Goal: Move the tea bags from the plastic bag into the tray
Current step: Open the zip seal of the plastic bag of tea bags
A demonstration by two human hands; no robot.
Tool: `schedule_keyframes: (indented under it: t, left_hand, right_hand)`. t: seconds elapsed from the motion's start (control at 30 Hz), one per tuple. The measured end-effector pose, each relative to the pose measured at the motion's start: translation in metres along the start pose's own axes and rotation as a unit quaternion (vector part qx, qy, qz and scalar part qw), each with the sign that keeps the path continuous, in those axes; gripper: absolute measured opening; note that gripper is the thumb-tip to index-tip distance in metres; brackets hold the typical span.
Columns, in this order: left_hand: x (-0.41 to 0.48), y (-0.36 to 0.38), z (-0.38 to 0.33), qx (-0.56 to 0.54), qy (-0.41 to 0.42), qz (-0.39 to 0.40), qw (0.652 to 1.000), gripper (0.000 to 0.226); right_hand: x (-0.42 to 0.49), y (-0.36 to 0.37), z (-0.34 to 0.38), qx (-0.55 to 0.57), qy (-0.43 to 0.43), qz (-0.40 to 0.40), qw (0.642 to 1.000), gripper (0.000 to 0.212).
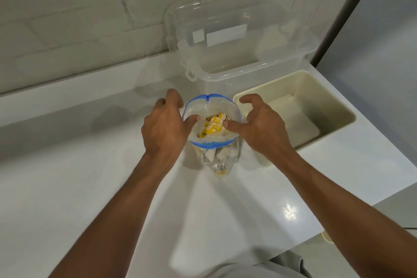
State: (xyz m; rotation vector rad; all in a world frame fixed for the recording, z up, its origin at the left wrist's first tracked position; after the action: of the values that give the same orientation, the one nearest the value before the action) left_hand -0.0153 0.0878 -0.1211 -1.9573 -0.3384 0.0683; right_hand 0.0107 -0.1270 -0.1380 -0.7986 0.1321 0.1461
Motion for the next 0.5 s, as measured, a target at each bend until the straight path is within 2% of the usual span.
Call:
schedule_keyframes:
  t: [0.07,0.1,0.13,0.17,0.23,0.3,0.4,0.43,0.47,0.5]
  left_hand:
    - [0.001,0.007,0.004,-0.033,0.005,0.011,0.999,0.035]
    - [0.001,0.012,0.008,-0.097,-0.015,0.033,0.995,0.033]
    - [0.001,0.016,0.011,-0.196,-0.048,0.064,0.977,0.032]
    - [-0.001,0.022,0.013,-0.308,-0.093,0.099,0.942,0.031]
    - [-0.007,0.032,0.012,-0.469,-0.185,0.182,0.844,0.027]
    - [-0.013,0.039,0.013,-0.572,-0.265,0.245,0.737,0.017]
    - [-0.012,0.047,0.016,-0.723,-0.351,0.227,0.55,0.012]
    - [-0.01,0.05,0.015,-0.754,-0.365,0.217,0.501,0.013]
    - [-0.008,0.053,0.015,-0.77,-0.379,0.213,0.467,0.013]
    - [-0.007,0.055,0.011,-0.778,-0.382,0.22,0.448,0.012]
  right_hand:
    - [-0.003,0.001,-0.002,0.064,0.012,0.012,0.998,0.053]
    - [-0.004,0.003,-0.004,0.126,0.028,0.022,0.991,0.043]
    - [-0.005,0.008,-0.007,0.197,0.052,0.036,0.978,0.033]
    - [-0.005,0.013,-0.009,0.269,0.078,0.056,0.958,0.023]
    - [-0.006,0.022,-0.011,0.384,0.12,0.111,0.909,0.009]
    - [-0.006,0.03,-0.012,0.492,0.152,0.159,0.842,0.01]
    - [-0.005,0.033,-0.015,0.621,0.188,0.156,0.744,0.014]
    - [-0.005,0.033,-0.014,0.656,0.2,0.15,0.712,0.014]
    - [-0.004,0.035,-0.012,0.684,0.211,0.148,0.682,0.013]
    - [-0.003,0.036,-0.009,0.704,0.216,0.151,0.659,0.013]
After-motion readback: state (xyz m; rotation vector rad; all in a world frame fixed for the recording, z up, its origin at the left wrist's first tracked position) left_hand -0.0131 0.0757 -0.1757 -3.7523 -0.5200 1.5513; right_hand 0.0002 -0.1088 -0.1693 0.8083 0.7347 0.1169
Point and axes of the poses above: each hand's wrist, its own x-axis towards the middle knuckle, its own y-axis out of the palm, z = x × y, the point moved 5 cm from there along x, towards the middle knuckle, and after that the axes turned 8 degrees about z, right-handed, at the moved point
